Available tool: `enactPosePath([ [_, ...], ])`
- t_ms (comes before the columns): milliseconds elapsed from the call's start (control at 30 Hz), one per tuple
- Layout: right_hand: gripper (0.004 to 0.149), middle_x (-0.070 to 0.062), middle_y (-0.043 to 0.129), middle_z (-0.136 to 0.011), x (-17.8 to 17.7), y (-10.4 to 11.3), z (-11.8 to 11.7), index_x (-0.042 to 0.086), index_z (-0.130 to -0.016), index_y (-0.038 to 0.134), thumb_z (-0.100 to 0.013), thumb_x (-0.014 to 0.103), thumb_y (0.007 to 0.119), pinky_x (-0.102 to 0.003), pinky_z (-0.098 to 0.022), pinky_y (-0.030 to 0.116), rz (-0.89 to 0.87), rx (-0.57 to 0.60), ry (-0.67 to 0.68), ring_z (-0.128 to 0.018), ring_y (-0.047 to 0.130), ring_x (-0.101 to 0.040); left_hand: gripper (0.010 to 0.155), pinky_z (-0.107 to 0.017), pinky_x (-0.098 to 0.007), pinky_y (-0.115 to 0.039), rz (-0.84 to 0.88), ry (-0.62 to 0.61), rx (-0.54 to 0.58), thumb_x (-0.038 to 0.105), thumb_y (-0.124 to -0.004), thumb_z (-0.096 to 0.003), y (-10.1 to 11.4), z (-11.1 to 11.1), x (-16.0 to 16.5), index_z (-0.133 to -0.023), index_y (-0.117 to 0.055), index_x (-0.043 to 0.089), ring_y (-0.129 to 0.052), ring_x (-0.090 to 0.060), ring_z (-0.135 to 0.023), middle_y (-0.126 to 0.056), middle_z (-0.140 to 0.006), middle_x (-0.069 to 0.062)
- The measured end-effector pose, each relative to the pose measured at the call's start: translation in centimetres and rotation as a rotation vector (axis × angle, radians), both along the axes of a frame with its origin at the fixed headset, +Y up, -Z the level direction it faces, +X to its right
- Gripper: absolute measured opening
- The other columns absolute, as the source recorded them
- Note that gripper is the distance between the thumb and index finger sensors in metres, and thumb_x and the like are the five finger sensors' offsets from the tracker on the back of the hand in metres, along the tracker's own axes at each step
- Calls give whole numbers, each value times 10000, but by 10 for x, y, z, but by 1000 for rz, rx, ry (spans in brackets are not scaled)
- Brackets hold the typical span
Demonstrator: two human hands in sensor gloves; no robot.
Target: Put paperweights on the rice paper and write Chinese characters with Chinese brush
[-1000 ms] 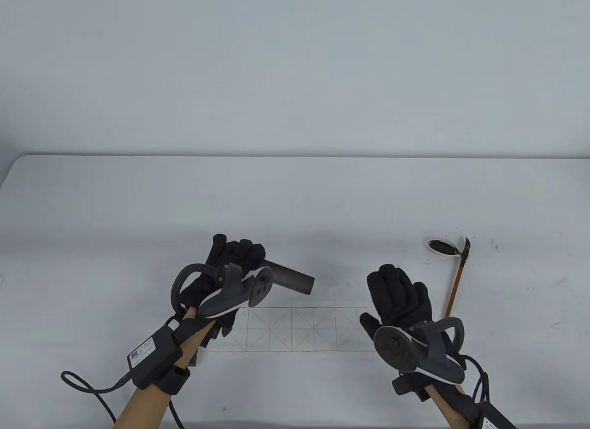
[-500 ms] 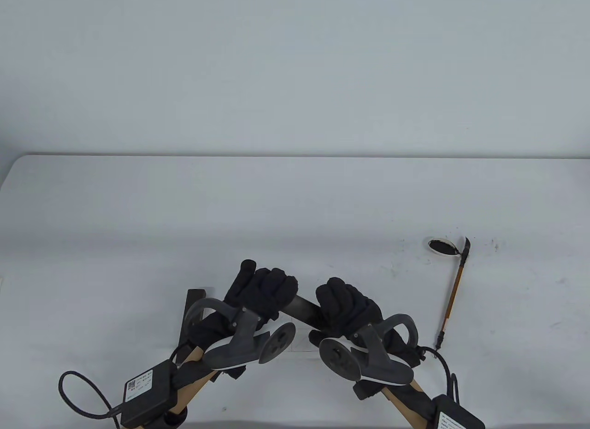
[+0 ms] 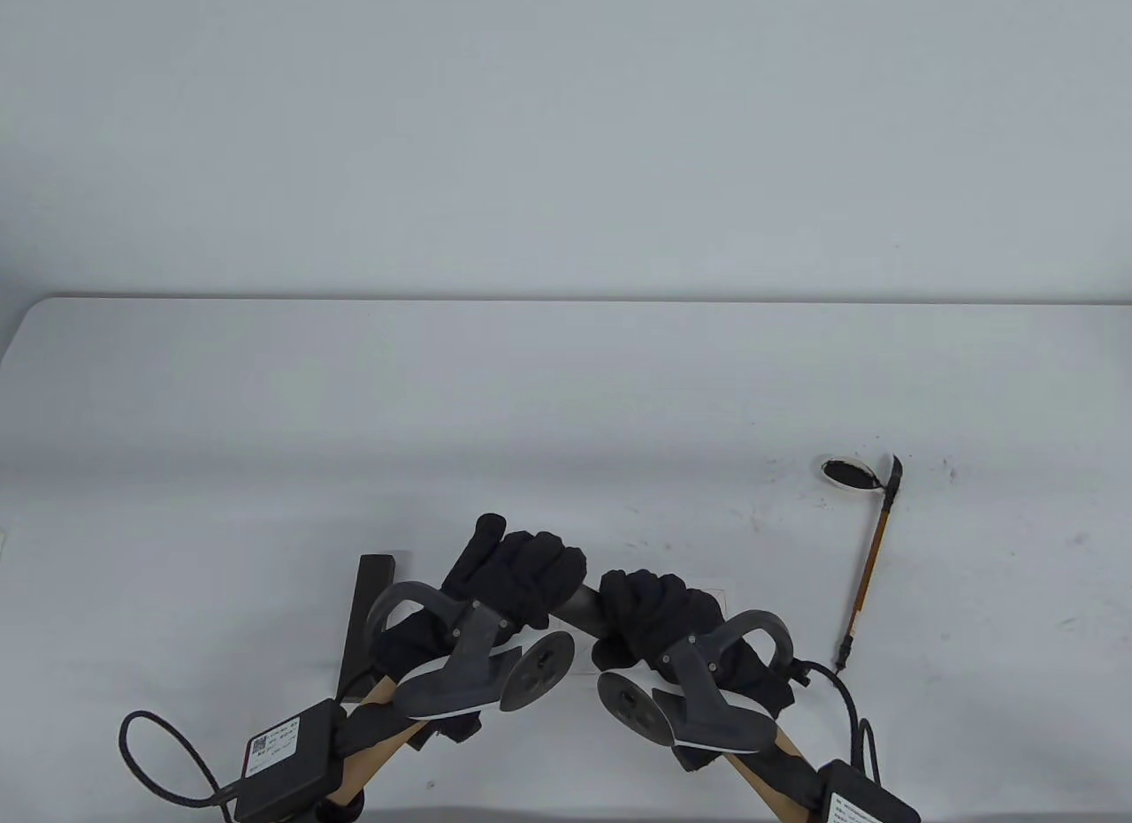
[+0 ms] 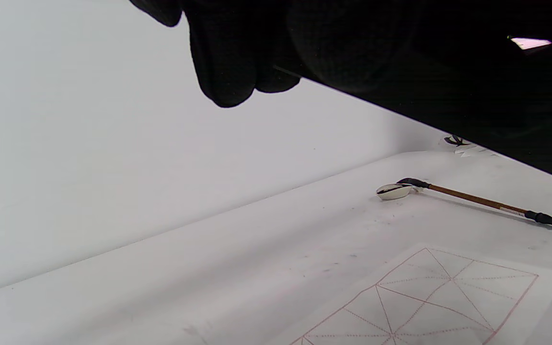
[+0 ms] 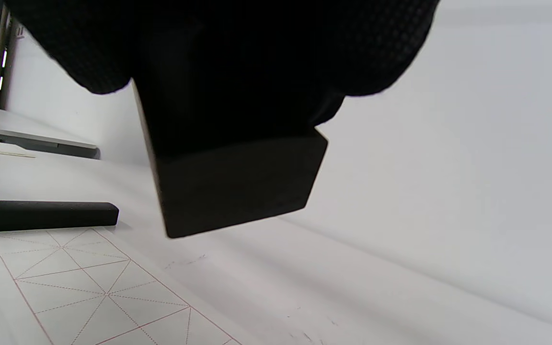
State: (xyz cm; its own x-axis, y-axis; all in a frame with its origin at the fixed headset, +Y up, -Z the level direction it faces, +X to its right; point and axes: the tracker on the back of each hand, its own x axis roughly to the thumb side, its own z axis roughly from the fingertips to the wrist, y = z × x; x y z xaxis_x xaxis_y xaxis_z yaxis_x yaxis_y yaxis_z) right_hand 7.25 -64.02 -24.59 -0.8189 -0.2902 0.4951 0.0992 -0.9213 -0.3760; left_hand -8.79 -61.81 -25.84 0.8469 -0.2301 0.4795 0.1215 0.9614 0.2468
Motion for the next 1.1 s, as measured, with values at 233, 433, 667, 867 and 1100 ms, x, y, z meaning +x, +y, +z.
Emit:
enactPosePath([
  [233,706,-184,838,-785,-3,-5,-1,40,-939,697,-439,532,776,-310,-367,829,1,27,13,-561,917,-250,706,-892,-454,-332,2,6,-24,382,-710,-491,-7,-4,-4,-1152,-462,402,-686,-216,-1122,-591,-1199,87],
  [433,706,-183,847,-783,-8,-13,-8,38,-938,703,-443,536,771,-307,-363,838,32,-6,-10,-558,927,-249,742,-889,-468,-259,-11,63,-29,469,-681,-508,-15,-9,-13,-1175,-363,411,-533,-237,-1204,-447,-1264,71],
  [667,707,-188,847,-787,-9,-33,-24,30,-944,700,-453,536,762,-311,-366,837,73,-128,-103,-561,928,-251,839,-880,-504,-191,52,211,-84,564,-609,-509,-37,-18,-55,-1202,-175,375,-336,-287,-1242,-229,-1301,9],
  [867,705,-194,846,-787,-10,-54,-43,24,-945,699,-460,532,758,-314,-367,834,96,-247,-176,-560,926,-255,865,-878,-509,-155,143,390,-188,579,-605,-500,-80,-30,-104,-1195,-132,377,-256,-290,-1247,-160,-1296,11],
  [1100,702,-194,846,-788,-10,-77,-58,22,-947,699,-464,529,755,-316,-371,832,124,-358,-246,-564,924,-256,864,-880,-501,-131,251,485,-298,573,-602,-503,-92,-37,-134,-1186,-109,386,-222,-283,-1246,-129,-1293,20],
])
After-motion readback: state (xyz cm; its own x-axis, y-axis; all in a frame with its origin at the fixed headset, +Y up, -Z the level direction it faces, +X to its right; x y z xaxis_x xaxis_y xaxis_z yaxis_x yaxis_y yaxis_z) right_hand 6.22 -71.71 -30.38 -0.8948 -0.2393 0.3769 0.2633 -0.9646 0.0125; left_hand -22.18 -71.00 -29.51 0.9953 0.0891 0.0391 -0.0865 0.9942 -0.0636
